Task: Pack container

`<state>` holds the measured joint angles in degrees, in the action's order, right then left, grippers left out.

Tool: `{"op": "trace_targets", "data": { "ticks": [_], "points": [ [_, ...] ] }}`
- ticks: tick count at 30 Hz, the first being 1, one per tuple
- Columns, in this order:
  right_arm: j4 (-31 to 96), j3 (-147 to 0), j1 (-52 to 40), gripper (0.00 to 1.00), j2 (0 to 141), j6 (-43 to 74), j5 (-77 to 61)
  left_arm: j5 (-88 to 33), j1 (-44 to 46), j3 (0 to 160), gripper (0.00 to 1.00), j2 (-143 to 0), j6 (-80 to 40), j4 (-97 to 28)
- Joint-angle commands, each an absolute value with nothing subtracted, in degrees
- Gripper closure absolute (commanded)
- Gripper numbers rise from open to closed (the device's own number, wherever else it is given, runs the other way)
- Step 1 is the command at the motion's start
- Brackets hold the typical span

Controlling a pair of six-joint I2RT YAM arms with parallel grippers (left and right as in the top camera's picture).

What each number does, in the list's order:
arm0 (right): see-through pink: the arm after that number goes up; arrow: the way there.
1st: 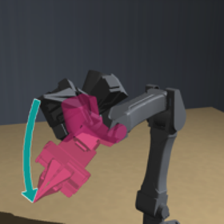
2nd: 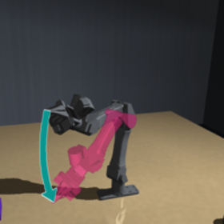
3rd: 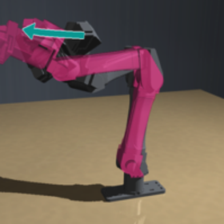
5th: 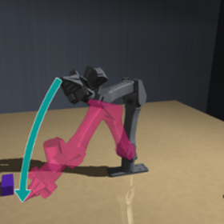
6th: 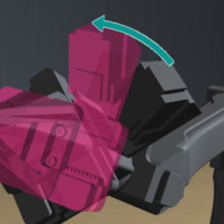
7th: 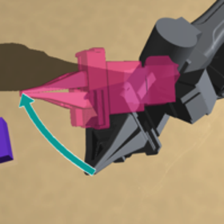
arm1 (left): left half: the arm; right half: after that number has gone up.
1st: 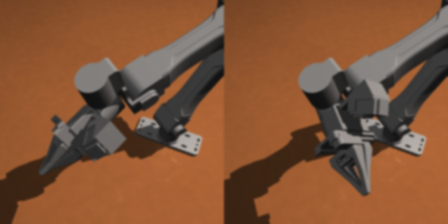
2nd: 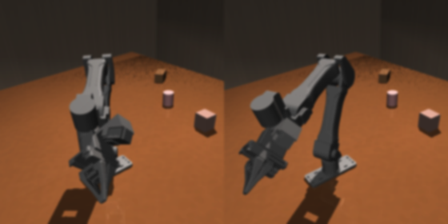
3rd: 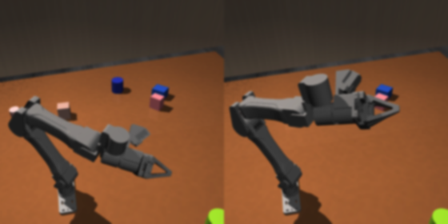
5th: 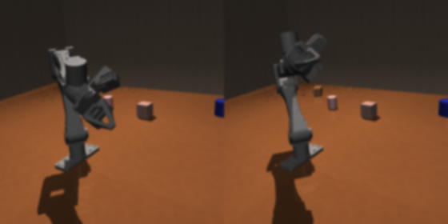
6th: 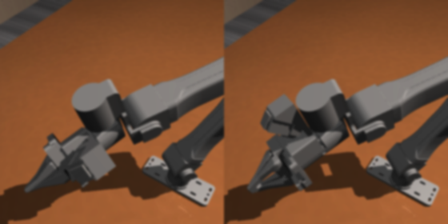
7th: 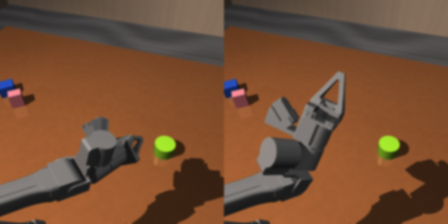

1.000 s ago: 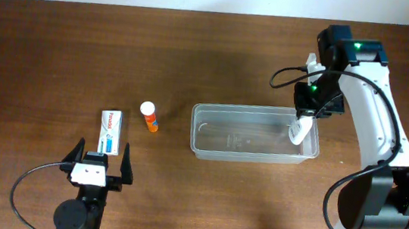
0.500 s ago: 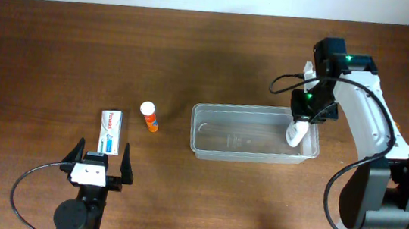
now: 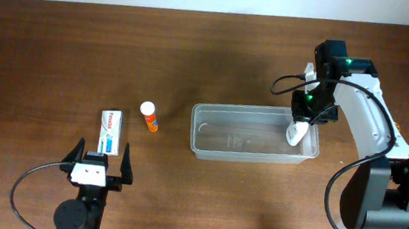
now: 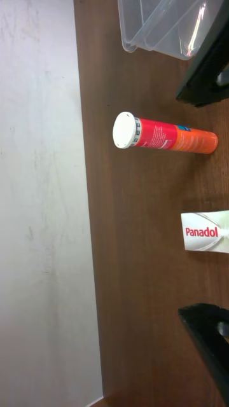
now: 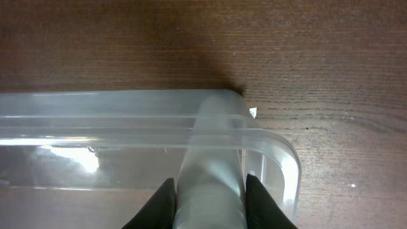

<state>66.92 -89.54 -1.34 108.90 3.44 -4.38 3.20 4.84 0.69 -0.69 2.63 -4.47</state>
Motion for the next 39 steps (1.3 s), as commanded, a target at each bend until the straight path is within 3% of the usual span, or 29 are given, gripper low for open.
{"op": "trace_targets", "data": {
  "ticks": [1, 15, 20, 23, 27, 39],
  "points": [
    [66.8, -89.3, -1.1, 0.69, 107.4, 3.9, -4.0, 2.8, 4.6, 0.5, 0.01, -0.3, 3.6, -4.6],
    [80.3, -106.1, 3.0, 0.58, 107.3, 1.8, -1.7, 2.8, 4.6, 0.5, 0.01, -0.3, 3.6, -4.6],
    [81.4, -113.9, 8.2, 0.27, 107.3, 1.8, -1.7, 2.8, 4.6, 0.5, 0.01, -0.3, 3.6, -4.6],
    [78.9, -115.5, 12.6, 0.17, 107.3, 0.1, -1.9, 2.8, 4.6, 0.5, 0.01, -0.3, 3.6, -4.6],
    [75.7, -115.3, 17.6, 0.16, 108.7, -10.8, -5.1, 2.8, 4.6, 0.5, 0.01, -0.3, 3.6, -4.6],
    [68.4, -115.3, 21.8, 0.18, 117.3, -19.2, -4.5, 2.8, 4.6, 0.5, 0.01, -0.3, 3.6, -4.6]
  ]
}}
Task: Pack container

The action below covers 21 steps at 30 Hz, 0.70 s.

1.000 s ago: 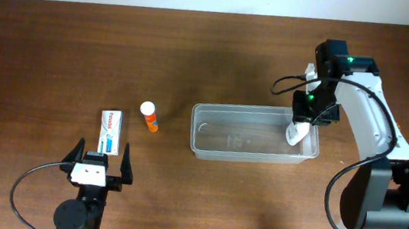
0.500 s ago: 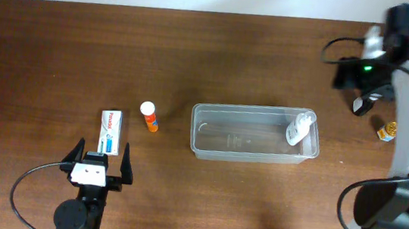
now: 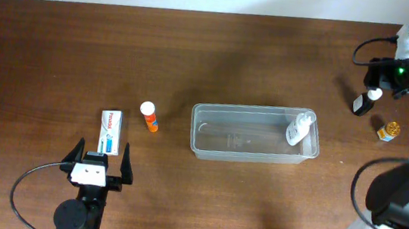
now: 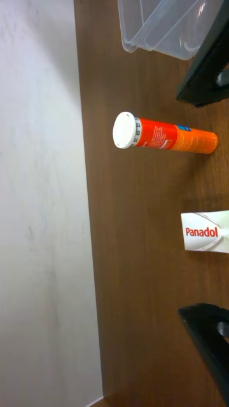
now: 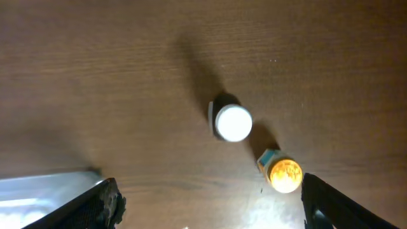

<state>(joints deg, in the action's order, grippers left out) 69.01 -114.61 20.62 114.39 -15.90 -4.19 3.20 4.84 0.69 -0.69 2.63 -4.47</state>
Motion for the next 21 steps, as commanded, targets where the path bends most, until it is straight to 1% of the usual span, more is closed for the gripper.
{"op": "trace_targets", "data": {
  "ticks": [1, 5, 15, 17, 21],
  "points": [
    [68.1, -115.3, 21.9, 0.19, 118.2, -19.6, -4.3, 2.8, 4.6, 0.5, 0.01, -0.3, 3.6, -4.6],
    [67.3, -115.3, 22.3, 0.19, 120.9, -21.7, -3.1, 2.8, 4.6, 0.5, 0.01, -0.3, 3.6, -4.6],
    [65.5, -115.3, 23.3, 0.22, 127.9, -21.6, -2.3, 2.8, 4.6, 0.5, 0.01, -0.3, 3.6, -4.6],
    [65.1, -115.3, 23.3, 0.24, 128.7, -21.7, -2.3, 2.8, 4.6, 0.5, 0.01, -0.3, 3.6, -4.6],
    [64.3, -115.3, 23.3, 0.32, 129.9, -21.6, -2.4, 2.8, 4.6, 0.5, 0.0, -0.3, 3.6, -4.6]
  ]
}}
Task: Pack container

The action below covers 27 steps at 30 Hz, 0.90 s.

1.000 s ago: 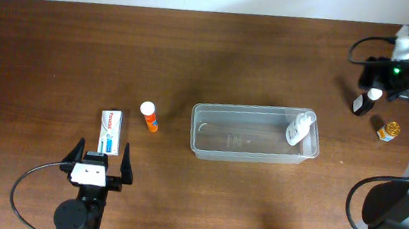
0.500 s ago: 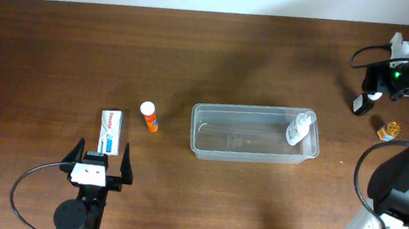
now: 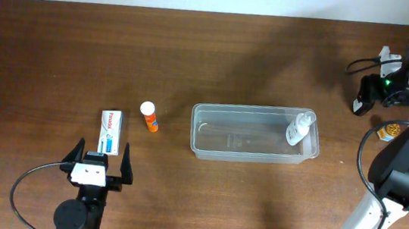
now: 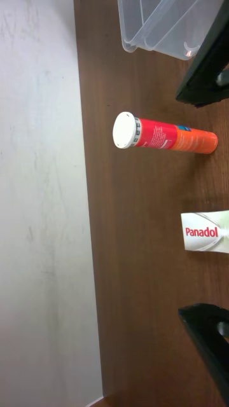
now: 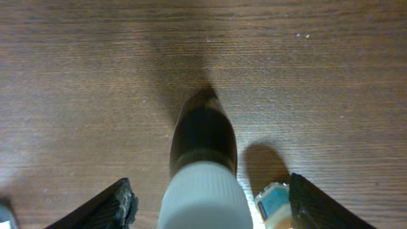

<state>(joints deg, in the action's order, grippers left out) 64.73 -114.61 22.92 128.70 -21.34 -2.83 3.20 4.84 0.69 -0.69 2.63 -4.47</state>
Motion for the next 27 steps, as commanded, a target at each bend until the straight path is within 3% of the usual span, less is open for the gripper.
{"op": "trace_targets", "data": {
  "ticks": [1, 7, 16, 27],
  "points": [
    [64.2, -115.3, 23.3, 0.33, 130.2, -21.6, -2.4, 2.8, 4.6, 0.5, 0.01, -0.3, 3.6, -4.6],
    [64.2, -115.3, 23.3, 0.48, 130.8, -21.6, -2.4, 2.8, 4.6, 0.5, 0.01, -0.3, 3.6, -4.6],
    [64.0, -115.3, 23.3, 0.79, 130.8, -21.6, -2.3, 2.8, 4.6, 0.5, 0.01, -0.3, 3.6, -4.6],
    [70.9, -123.3, 23.3, 0.87, 130.8, -18.8, -3.4, 2.8, 4.6, 0.5, 0.01, -0.3, 3.6, -4.6]
  ]
}}
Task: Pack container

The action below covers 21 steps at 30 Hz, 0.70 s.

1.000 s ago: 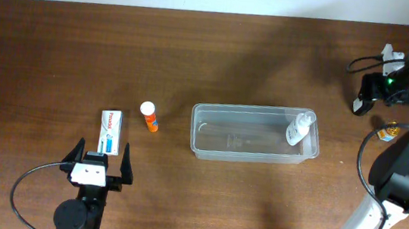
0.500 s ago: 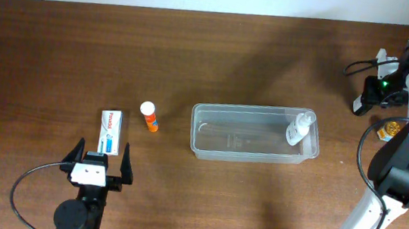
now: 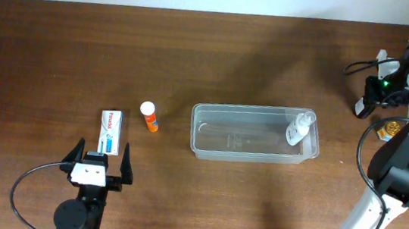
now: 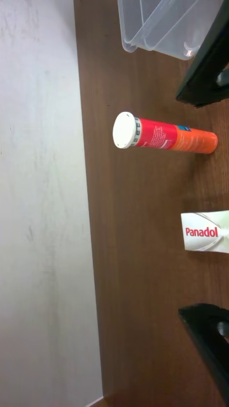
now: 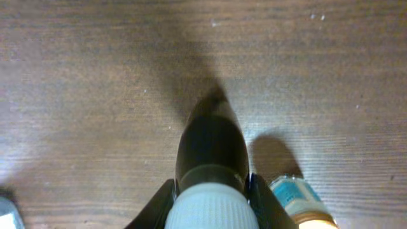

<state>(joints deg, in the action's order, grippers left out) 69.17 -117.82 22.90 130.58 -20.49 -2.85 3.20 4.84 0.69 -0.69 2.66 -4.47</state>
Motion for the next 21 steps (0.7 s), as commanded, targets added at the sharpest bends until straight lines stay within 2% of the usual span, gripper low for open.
{"op": "trace_targets", "data": {
  "ticks": [1, 13, 14, 21],
  "points": [
    [72.9, -125.6, 23.3, 0.89, 130.8, -18.8, -4.6, 2.8, 4.6, 0.5, 0.01, -0.3, 3.6, -4.6],
    [97.4, -153.9, 22.8, 0.87, 130.7, -15.2, -12.4, 2.8, 4.6, 0.5, 0.01, -0.3, 3.6, -4.6],
    [97.3, -154.9, 22.5, 0.87, 129.7, -10.9, -11.4, 2.8, 4.6, 0.5, 0.01, -0.3, 3.6, -4.6],
    [97.4, -153.2, 20.1, 0.87, 119.9, -6.3, -12.5, 2.8, 4.6, 0.5, 0.0, -0.3, 3.6, -4.6]
  ]
}}
